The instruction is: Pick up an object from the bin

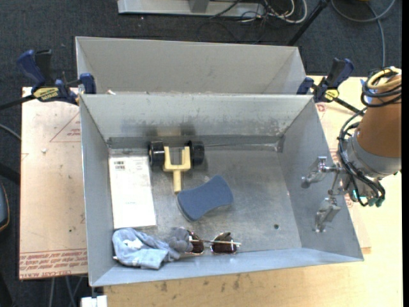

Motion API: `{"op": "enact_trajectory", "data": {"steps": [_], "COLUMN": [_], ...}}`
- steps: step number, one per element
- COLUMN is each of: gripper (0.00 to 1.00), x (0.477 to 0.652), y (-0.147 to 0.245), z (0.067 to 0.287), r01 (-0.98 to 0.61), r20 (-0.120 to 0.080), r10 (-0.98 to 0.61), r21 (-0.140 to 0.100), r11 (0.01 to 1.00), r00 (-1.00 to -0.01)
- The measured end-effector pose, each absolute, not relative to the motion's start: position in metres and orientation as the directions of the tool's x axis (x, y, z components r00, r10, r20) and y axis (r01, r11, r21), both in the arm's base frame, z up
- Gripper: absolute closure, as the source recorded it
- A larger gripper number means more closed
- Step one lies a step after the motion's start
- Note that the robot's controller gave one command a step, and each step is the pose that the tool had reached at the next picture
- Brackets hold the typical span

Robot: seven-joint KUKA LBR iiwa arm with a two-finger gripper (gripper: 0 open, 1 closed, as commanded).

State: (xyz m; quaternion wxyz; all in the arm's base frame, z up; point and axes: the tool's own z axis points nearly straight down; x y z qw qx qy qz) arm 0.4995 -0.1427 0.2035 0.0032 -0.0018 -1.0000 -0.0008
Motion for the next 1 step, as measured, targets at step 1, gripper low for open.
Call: {"op": "enact_trajectory", "data": {"steps": [1], "gripper": [0.0], "x": [0.5013], "y": [-0.1421], "z": [0.2073], "r01": [0.0], "r20": [-0.001], "r10": [0.0], "r21": [0.0], "r11": [1.0], "r00": [-1.0]}}
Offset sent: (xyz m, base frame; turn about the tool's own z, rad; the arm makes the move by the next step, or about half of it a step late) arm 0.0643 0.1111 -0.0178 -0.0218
